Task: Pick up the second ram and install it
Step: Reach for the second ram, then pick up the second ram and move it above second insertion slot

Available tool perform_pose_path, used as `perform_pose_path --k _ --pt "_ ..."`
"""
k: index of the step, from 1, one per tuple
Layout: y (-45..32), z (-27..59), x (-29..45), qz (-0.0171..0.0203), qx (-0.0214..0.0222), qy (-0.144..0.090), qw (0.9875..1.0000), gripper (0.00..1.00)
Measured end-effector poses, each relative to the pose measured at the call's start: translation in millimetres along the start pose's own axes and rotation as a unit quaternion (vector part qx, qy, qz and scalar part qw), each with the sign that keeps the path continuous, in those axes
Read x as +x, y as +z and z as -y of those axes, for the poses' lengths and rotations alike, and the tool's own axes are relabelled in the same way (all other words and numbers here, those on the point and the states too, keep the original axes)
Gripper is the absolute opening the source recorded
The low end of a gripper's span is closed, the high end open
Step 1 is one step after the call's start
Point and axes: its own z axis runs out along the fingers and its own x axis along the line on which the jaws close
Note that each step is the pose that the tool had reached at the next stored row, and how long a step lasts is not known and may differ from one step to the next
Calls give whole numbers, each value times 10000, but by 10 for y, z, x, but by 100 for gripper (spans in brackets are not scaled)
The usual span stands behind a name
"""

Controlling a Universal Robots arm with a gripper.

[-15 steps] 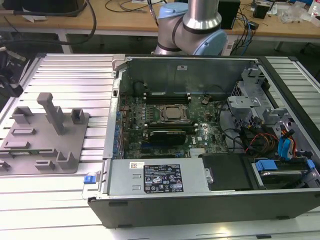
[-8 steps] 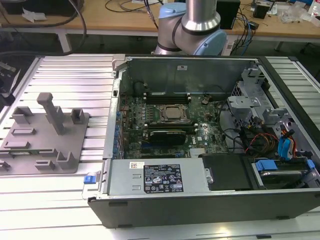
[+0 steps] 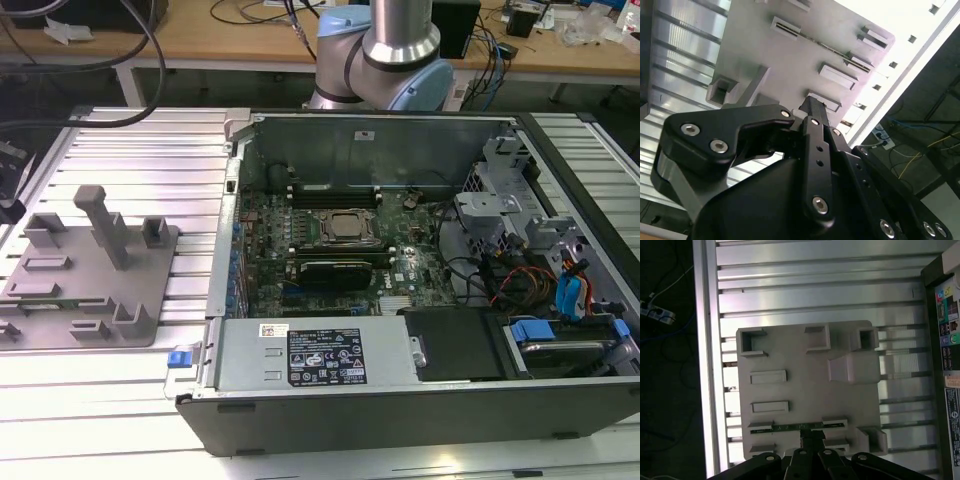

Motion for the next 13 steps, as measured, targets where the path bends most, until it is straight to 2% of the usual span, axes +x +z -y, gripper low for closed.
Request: perform_pose_path --k 13 --pt "4 -1 1 1 -1 1 10000 8"
